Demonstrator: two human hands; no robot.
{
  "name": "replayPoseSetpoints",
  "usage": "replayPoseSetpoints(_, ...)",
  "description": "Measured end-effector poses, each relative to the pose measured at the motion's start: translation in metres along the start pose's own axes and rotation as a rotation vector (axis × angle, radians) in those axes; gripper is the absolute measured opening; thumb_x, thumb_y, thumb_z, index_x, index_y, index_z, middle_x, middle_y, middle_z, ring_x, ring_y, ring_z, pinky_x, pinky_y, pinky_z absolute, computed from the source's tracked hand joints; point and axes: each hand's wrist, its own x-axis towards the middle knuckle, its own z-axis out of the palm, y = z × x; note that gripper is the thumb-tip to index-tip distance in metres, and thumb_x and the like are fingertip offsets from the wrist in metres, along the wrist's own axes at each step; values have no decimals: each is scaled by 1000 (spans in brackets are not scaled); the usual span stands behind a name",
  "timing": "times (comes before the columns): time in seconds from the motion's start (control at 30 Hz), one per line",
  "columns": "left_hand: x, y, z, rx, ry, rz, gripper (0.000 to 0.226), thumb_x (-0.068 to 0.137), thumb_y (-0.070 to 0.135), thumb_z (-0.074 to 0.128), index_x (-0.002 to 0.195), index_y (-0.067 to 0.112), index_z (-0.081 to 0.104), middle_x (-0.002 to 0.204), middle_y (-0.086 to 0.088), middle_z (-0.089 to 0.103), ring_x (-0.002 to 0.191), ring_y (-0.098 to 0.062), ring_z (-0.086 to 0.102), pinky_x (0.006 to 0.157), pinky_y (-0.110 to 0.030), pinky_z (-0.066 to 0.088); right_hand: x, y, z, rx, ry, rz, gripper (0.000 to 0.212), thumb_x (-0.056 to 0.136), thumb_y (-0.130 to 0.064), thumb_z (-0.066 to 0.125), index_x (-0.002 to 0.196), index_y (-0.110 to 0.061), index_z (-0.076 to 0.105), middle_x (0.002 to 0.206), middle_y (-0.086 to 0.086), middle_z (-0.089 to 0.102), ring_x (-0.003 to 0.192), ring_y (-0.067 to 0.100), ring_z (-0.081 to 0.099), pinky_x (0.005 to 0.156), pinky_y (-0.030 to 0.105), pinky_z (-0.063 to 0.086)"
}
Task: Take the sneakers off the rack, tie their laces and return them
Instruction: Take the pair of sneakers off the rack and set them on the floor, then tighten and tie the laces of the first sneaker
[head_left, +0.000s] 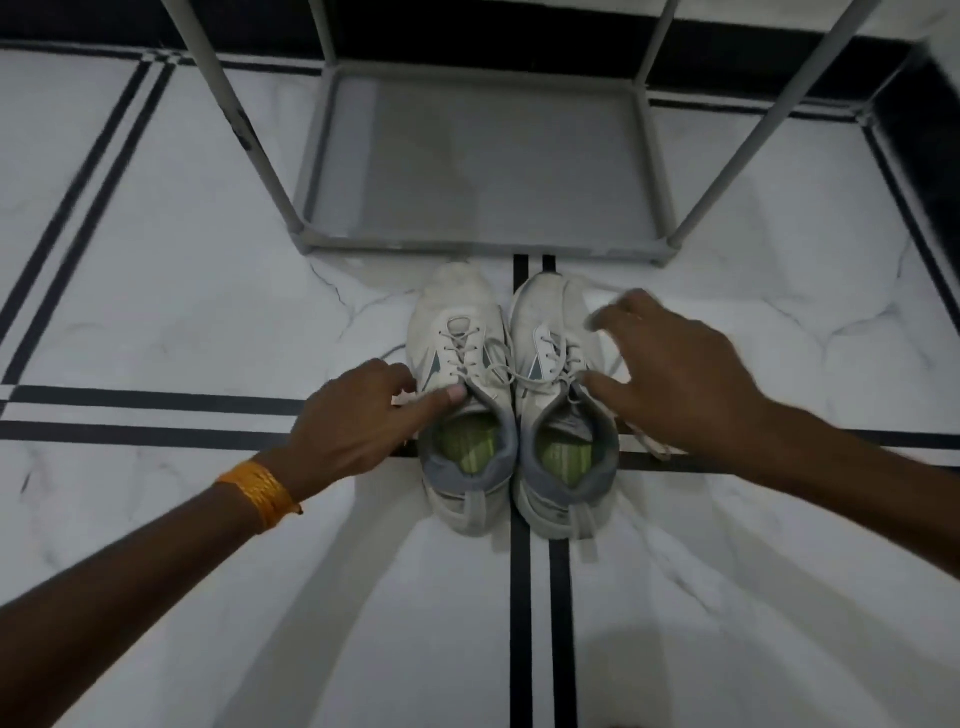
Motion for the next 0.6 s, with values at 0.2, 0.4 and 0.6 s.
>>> replayPoseSetpoints(0.2, 1, 15, 2, 15, 84, 184, 20, 96, 29, 52, 88, 11, 58, 92, -9, 63, 75, -20, 55, 62, -28, 40, 21, -63, 41, 303, 0, -312, 19, 91, -12, 58, 107, -11, 67, 111, 10, 70, 101, 26, 64, 84, 39, 52)
replayPoseSetpoints(0.4, -2, 29, -6, -234, 49, 54, 16, 99, 18, 44, 94, 7, 55, 83, -11, 64, 74, -27, 62, 67, -40, 54, 23, -70, 46, 361, 49, -132, 8, 86, -13, 63, 86, -8, 69, 86, 11, 71, 78, 24, 65, 69, 37, 53)
replayPoseSetpoints(0.6, -1, 30, 7, -483, 26, -90, 27, 82, 23, 68, 61, 13, 54, 62, -3, 52, 63, -17, 49, 58, -31, 43, 17, -60, 51, 595, 13, 52, 13, 84, -8, 61, 80, -3, 73, 84, 10, 73, 81, 20, 66, 63, 23, 45)
